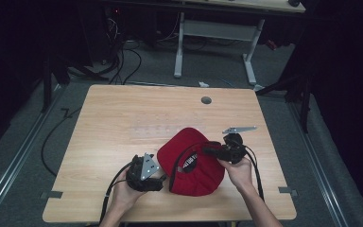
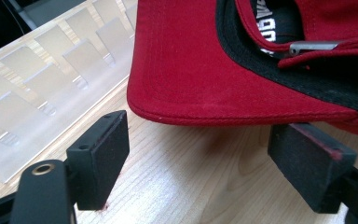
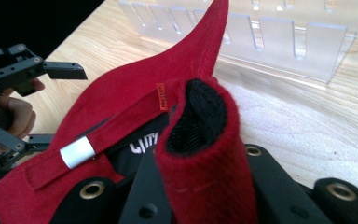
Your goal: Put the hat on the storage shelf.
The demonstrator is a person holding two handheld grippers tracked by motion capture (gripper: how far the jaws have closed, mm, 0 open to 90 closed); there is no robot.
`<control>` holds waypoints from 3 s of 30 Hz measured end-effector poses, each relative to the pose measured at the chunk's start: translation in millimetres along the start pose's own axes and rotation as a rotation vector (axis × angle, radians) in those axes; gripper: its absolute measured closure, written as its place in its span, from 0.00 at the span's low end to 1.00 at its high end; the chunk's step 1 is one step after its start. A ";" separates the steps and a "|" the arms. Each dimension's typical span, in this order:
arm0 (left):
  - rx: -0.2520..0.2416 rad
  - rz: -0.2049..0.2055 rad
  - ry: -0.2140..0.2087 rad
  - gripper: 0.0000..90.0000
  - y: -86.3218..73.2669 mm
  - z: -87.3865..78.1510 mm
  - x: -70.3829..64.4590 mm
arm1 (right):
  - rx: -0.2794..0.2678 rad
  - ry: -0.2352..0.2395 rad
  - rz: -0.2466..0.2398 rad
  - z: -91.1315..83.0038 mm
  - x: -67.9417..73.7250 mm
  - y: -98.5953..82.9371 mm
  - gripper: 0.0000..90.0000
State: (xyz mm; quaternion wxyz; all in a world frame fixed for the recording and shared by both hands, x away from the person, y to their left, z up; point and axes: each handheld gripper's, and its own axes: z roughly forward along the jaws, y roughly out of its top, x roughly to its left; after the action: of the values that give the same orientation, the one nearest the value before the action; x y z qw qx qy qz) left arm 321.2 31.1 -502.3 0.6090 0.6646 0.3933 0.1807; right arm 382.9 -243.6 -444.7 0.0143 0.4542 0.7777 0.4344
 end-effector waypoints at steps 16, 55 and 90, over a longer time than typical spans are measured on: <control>-0.026 0.068 0.016 0.33 3.9 2.2 -7.5 | 0.037 -0.005 -0.010 4.2 8.3 -0.3 0.92; 0.062 0.068 -0.125 0.83 14.2 -4.5 -13.2 | 0.005 0.038 -0.006 14.6 15.8 2.5 0.77; -0.035 -0.077 -0.027 0.94 39.4 -39.9 31.4 | -0.094 -0.249 0.023 11.1 -29.2 -41.2 0.43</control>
State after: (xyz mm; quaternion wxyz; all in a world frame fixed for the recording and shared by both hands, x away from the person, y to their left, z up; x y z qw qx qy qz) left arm 324.0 83.0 -464.6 0.6324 0.6407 0.4069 0.1551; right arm 376.1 -265.9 -490.8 0.1269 0.5125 0.7434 0.4106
